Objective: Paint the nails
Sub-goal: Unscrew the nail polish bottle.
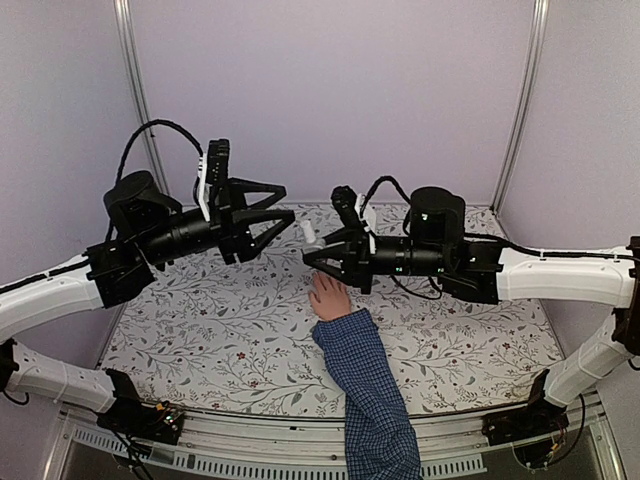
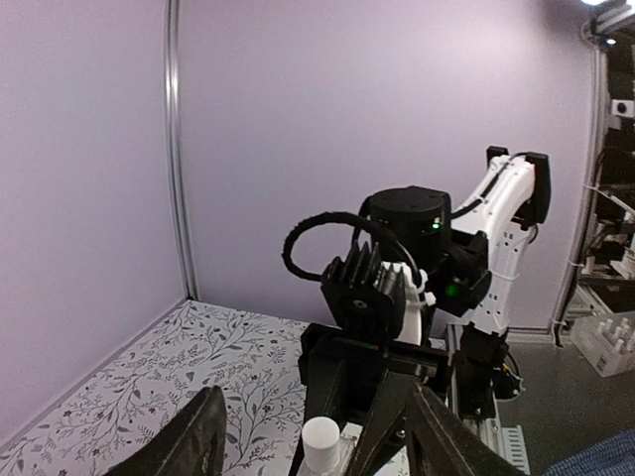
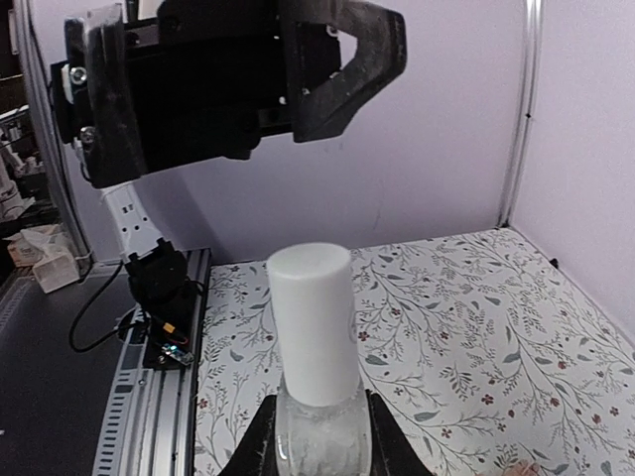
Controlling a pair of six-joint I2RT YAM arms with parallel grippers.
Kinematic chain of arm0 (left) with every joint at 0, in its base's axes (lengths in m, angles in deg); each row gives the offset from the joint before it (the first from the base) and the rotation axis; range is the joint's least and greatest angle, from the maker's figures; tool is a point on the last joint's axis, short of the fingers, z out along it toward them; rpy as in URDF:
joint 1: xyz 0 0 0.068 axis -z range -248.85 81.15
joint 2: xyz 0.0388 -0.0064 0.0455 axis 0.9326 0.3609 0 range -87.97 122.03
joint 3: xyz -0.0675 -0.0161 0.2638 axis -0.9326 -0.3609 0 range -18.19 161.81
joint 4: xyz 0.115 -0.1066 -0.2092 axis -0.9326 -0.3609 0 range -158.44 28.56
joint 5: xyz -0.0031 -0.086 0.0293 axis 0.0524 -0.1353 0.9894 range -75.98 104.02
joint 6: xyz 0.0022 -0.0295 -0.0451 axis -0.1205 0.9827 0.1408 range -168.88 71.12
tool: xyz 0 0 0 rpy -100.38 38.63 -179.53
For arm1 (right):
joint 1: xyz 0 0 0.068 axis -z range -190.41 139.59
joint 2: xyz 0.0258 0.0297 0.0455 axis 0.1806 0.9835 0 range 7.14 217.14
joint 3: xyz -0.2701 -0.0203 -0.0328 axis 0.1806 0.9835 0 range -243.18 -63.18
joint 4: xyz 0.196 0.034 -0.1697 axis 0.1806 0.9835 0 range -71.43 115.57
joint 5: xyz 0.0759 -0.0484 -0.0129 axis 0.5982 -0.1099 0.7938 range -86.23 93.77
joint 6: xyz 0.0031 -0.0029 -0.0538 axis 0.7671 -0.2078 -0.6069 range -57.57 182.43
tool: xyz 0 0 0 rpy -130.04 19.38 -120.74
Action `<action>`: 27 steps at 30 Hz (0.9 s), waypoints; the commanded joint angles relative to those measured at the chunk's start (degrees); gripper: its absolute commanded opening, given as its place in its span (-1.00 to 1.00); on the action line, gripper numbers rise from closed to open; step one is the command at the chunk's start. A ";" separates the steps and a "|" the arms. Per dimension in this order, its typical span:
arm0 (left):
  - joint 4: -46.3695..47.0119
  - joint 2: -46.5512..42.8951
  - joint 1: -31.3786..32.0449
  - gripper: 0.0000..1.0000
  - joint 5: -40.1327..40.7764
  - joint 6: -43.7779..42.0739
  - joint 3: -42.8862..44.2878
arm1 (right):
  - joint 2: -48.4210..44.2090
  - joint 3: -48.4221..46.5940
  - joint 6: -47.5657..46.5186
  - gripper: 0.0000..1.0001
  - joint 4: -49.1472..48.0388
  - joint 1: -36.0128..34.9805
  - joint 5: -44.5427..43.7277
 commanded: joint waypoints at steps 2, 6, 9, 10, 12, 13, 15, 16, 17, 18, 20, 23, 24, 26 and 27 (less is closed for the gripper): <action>-4.79 -0.59 -0.74 0.27 -16.22 -6.20 0.60 | -1.38 -1.61 -0.24 -1.00 0.55 0.39 19.23; -5.15 0.49 -0.66 0.27 -24.44 -7.11 1.44 | 0.02 -3.69 0.03 -1.00 2.45 0.39 26.41; -3.83 1.54 -0.36 0.26 -28.95 -7.11 1.58 | 0.98 -4.89 0.65 -1.00 2.83 0.39 30.03; -3.21 1.88 -0.12 0.25 -29.90 -7.11 1.65 | 1.17 -5.16 0.88 -1.00 2.84 0.39 30.53; -2.46 2.64 0.83 0.22 -30.77 -7.11 1.88 | 1.82 -5.73 1.35 -1.00 2.88 0.39 31.96; -2.32 3.07 1.16 0.20 -30.63 -7.11 2.04 | 2.09 -5.99 1.58 -1.00 2.97 0.39 32.36; -1.99 3.83 1.76 0.14 -29.63 -7.11 2.20 | 2.55 -6.54 1.84 -1.00 3.10 0.39 33.16; -1.69 4.14 1.92 0.10 -29.25 -7.11 2.20 | 2.92 -6.71 1.93 -1.00 3.10 0.39 33.55; -1.41 4.37 2.16 0.07 -29.13 -7.11 2.24 | 3.11 -6.86 2.12 -1.00 3.10 0.39 33.75; -1.39 4.71 2.29 0.02 -29.14 -8.11 2.39 | 3.34 -6.96 2.29 -1.00 3.10 0.39 33.89; -1.38 5.09 2.47 -0.11 -29.15 -8.37 2.62 | 3.60 -7.17 2.58 -1.00 3.11 0.38 34.28; -1.38 5.23 2.73 -0.39 -28.93 -8.67 2.57 | 3.67 -7.11 2.61 -1.00 3.02 0.39 34.20; -1.35 5.12 2.76 -0.49 -28.85 -8.71 2.28 | 3.67 -7.10 2.68 -1.00 3.02 0.39 34.11; -0.91 4.86 2.82 -0.62 -28.38 -8.53 1.76 | 3.55 -7.12 2.70 -1.00 2.93 0.39 33.73; -0.79 4.74 2.86 -0.69 -28.20 -8.42 1.62 | 3.50 -7.13 2.76 -1.00 2.86 0.39 33.48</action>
